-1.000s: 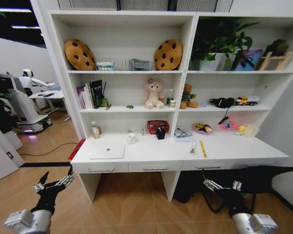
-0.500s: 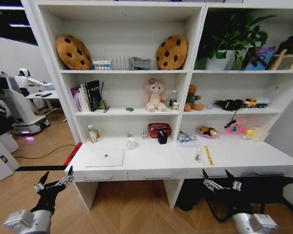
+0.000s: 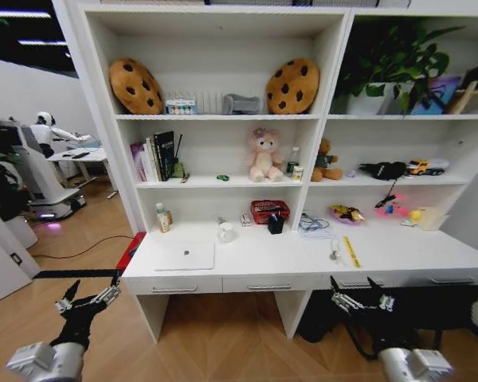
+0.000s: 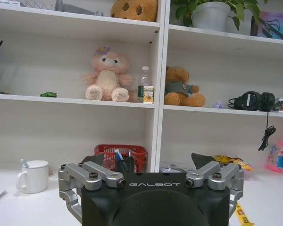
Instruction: Organize the objects on the table.
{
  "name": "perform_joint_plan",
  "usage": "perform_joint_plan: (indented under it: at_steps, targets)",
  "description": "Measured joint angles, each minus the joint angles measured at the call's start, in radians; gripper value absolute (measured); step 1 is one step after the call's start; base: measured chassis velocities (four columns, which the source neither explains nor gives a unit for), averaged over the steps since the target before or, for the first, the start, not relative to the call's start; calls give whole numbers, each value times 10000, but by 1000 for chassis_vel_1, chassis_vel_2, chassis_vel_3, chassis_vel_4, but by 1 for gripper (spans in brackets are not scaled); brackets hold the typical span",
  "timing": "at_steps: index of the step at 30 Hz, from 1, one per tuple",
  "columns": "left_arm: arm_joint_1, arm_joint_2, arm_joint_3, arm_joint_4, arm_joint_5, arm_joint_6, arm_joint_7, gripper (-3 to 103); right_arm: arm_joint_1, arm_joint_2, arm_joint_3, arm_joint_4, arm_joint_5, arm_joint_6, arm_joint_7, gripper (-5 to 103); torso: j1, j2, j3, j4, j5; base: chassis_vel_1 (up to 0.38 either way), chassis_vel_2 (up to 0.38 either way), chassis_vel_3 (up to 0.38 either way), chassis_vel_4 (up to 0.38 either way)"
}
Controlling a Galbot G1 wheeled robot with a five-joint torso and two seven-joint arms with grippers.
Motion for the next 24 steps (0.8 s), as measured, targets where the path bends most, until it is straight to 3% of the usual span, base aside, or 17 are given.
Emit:
perform_joint_plan:
  at_steps: [24]
  targets:
    - [0,-1,1,0,0,0,1,100,0,0,1,0,0,0,1,100,-3,0,1,0,7,1,-9,-2,7]
